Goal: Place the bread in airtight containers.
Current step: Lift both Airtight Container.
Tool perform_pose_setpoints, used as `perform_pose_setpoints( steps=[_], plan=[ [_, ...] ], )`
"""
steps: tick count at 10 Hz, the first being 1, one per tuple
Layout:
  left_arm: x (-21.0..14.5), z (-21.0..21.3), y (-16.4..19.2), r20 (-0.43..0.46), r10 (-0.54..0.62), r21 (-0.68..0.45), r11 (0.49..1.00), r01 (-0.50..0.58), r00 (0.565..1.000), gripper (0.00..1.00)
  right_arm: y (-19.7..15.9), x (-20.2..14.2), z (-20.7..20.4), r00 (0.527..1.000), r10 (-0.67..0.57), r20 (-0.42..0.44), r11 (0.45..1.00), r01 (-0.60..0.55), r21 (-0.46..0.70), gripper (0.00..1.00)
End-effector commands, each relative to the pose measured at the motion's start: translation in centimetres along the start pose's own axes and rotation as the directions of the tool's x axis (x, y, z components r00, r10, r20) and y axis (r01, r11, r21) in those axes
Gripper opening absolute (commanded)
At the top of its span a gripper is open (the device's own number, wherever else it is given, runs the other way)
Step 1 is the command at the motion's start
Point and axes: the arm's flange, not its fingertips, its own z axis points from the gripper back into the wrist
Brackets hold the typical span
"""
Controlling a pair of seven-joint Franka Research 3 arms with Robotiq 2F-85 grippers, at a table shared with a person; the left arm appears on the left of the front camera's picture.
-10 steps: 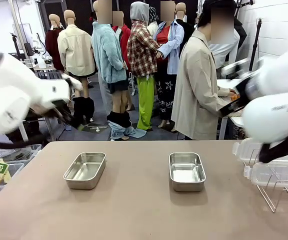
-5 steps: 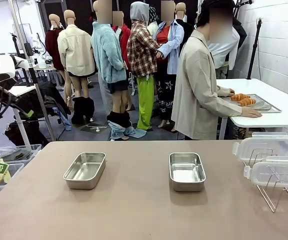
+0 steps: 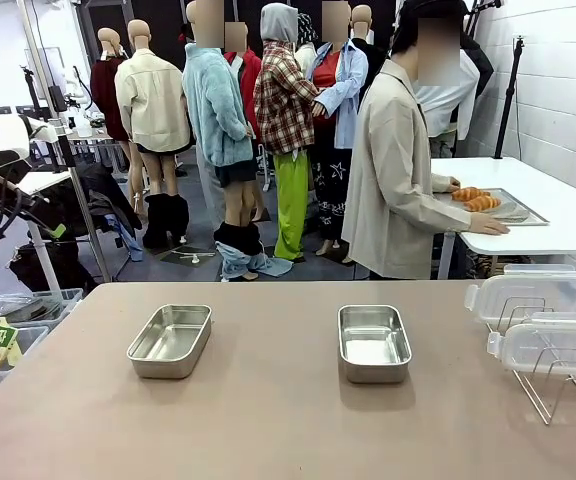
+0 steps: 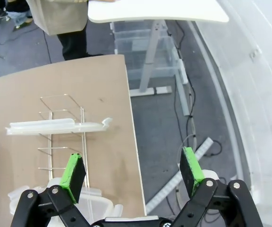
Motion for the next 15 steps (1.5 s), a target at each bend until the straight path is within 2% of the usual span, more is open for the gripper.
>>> perform_pose_setpoints(
  steps=[1, 15],
  plan=[
    [0.05, 0.17, 0.00, 0.004, -0.002, 0.004, 1.000, 0.002, 1.000, 1.00, 0.01, 0.02, 0.02, 1.000, -0.001, 0.001, 1.000, 0.001, 0.007, 1.00],
    [0.05, 0.17, 0.00, 0.004, -0.002, 0.004, 1.000, 0.002, 1.000, 1.00, 0.01, 0.02, 0.02, 1.000, -0.001, 0.001, 1.000, 0.001, 0.007, 1.00]
  ],
)
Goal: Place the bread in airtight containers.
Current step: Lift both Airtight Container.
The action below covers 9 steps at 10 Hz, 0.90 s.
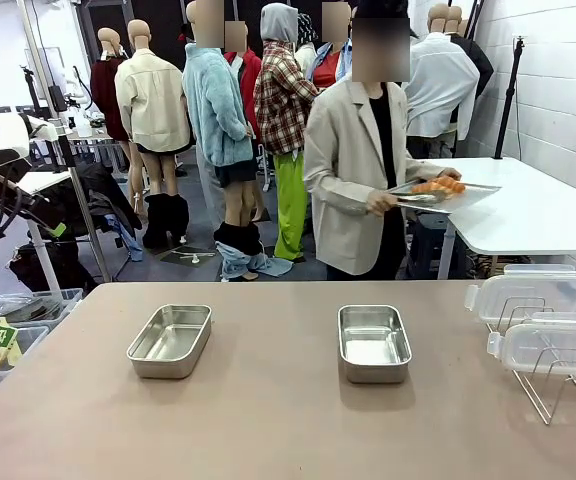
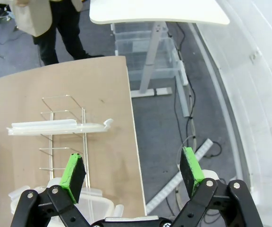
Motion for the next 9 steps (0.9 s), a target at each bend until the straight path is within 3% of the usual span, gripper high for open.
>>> perform_pose_setpoints(
  steps=[1, 9],
  plan=[
    [0.04, 0.12, 0.02, 0.003, -0.002, 0.004, 1.000, 0.002, 1.000, 1.00, -0.12, -0.08, -0.12, 1.000, -0.005, -0.002, 1.000, 0.005, 0.007, 1.00],
    [0.04, 0.12, 0.02, 0.003, -0.002, 0.004, 1.000, 0.002, 1.000, 1.00, -0.12, -0.08, -0.12, 1.000, -0.005, -0.002, 1.000, 0.005, 0.007, 1.00]
  ],
)
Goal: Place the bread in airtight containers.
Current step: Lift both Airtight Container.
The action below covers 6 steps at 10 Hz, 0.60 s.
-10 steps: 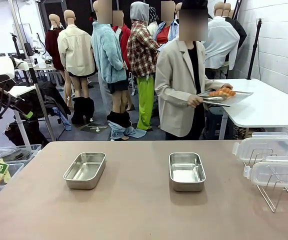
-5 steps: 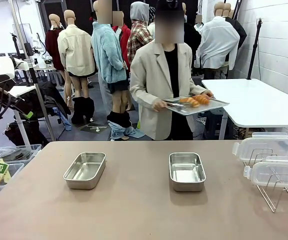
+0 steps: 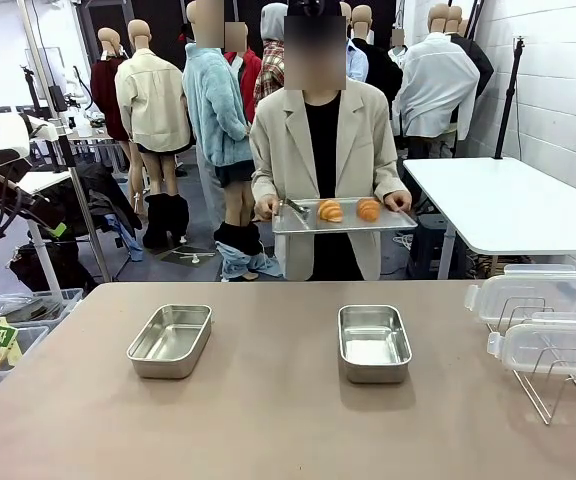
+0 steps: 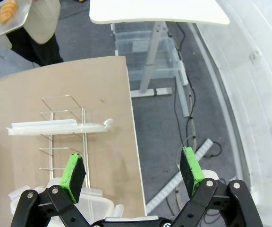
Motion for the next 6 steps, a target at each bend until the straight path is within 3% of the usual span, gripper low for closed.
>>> perform_pose_setpoints(
  steps=[1, 6],
  plan=[
    [0.04, 0.12, 0.02, 0.003, -0.002, 0.004, 1.000, 0.002, 1.000, 1.00, -0.12, -0.08, -0.12, 1.000, -0.005, -0.002, 1.000, 0.005, 0.007, 1.00],
    [0.04, 0.12, 0.02, 0.003, -0.002, 0.004, 1.000, 0.002, 1.000, 1.00, -0.12, -0.08, -0.12, 1.000, -0.005, -0.002, 1.000, 0.005, 0.007, 1.00]
  ],
)
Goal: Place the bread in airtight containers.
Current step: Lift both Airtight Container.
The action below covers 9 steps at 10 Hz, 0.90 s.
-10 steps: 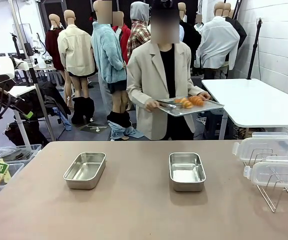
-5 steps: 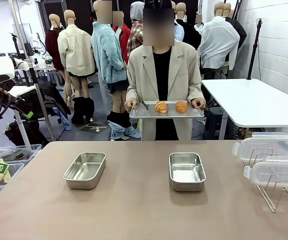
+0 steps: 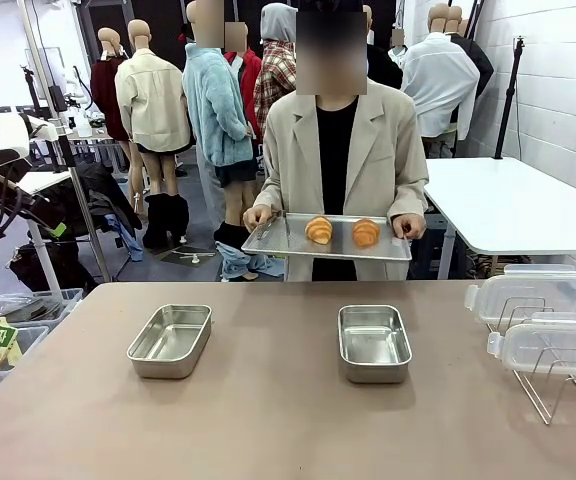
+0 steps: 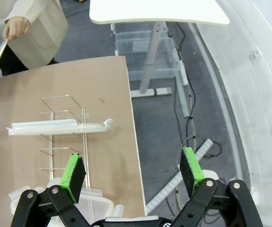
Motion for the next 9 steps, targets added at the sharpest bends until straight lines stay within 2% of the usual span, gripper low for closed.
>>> perform_pose_setpoints(
  steps=[1, 9],
  plan=[
    [0.04, 0.12, 0.02, 0.003, -0.002, 0.004, 1.000, 0.002, 1.000, 1.00, -0.12, -0.08, -0.12, 1.000, -0.005, -0.002, 1.000, 0.005, 0.007, 1.00],
    [0.04, 0.12, 0.02, 0.003, -0.002, 0.004, 1.000, 0.002, 1.000, 1.00, -0.12, -0.08, -0.12, 1.000, -0.005, -0.002, 1.000, 0.005, 0.007, 1.00]
  ],
)
